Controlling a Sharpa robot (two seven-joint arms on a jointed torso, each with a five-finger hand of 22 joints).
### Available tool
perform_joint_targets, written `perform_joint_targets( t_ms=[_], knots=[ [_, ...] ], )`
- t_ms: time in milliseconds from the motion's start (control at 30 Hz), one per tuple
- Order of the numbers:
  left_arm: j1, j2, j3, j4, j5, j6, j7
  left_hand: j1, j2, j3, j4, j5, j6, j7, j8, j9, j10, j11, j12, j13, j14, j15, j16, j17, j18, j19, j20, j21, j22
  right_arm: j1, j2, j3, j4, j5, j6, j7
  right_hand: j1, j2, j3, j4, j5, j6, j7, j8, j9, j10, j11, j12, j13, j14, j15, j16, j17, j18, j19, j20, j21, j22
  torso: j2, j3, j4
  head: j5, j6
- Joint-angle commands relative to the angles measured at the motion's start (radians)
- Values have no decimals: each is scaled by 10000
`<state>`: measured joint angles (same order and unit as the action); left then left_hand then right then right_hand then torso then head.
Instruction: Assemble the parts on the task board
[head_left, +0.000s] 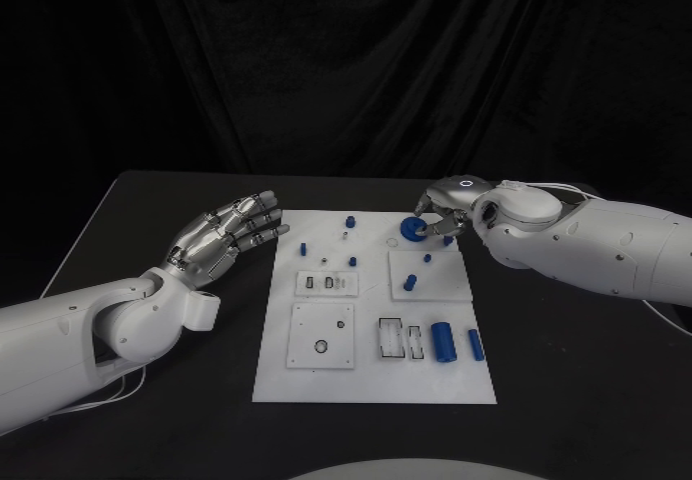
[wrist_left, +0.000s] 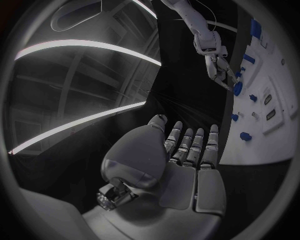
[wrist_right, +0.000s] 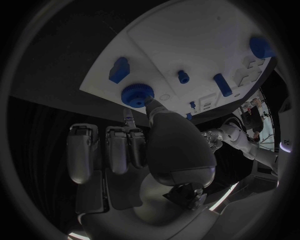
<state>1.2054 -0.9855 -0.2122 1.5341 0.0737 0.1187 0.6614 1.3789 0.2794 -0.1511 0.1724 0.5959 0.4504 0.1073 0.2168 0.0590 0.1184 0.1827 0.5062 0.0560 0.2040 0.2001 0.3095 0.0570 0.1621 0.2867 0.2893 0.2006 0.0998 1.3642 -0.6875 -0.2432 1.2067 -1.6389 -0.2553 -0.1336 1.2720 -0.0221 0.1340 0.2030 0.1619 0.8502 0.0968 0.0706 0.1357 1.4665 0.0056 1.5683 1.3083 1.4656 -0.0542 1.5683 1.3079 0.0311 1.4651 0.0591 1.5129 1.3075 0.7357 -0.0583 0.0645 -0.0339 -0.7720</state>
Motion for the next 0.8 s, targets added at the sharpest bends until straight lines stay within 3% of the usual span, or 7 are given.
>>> perform_joint_targets(
  t_ms=[33,533,800],
  knots=[
    [-7,42,9,-13,-1,190,74,22,88,82,-3,71,-9,1,11,-2,-69,3,-60,-7,-60,23,25,-12,-55,31,5,44,-16,-49,75,7,-75,-29,86,-60,-103,-29,-6,58,-64,-80,-4,-60,-18,1043,32,25,2625,1052,56,25,2629,-97,532,49,-44,2181,1,-5,5,-17,-29],
    [-13,77,9,-66,-1,264,49,18,82,103,-9,74,-34,-2,-3,-6,-78,3,-64,-8,-60,32,30,-12,-58,24,7,41,-19,-249,368,13,-346,-29,152,-45,61,10,88,-82,165,265,16,64,45,1043,1,25,2625,1052,-7,25,2629,-154,700,-17,116,2311,-3,-7,1,17,-68],
    [-17,86,9,-87,-1,300,37,15,81,113,-10,75,-42,-4,-7,-7,-84,6,-78,-10,-65,36,24,-13,-59,22,7,40,-19,-309,445,13,-469,-29,251,-92,447,16,307,-422,617,494,46,102,100,1043,23,25,2625,1052,5,25,2629,-133,660,-12,43,2270,5,-3,23,-9,-80]
  ],
)
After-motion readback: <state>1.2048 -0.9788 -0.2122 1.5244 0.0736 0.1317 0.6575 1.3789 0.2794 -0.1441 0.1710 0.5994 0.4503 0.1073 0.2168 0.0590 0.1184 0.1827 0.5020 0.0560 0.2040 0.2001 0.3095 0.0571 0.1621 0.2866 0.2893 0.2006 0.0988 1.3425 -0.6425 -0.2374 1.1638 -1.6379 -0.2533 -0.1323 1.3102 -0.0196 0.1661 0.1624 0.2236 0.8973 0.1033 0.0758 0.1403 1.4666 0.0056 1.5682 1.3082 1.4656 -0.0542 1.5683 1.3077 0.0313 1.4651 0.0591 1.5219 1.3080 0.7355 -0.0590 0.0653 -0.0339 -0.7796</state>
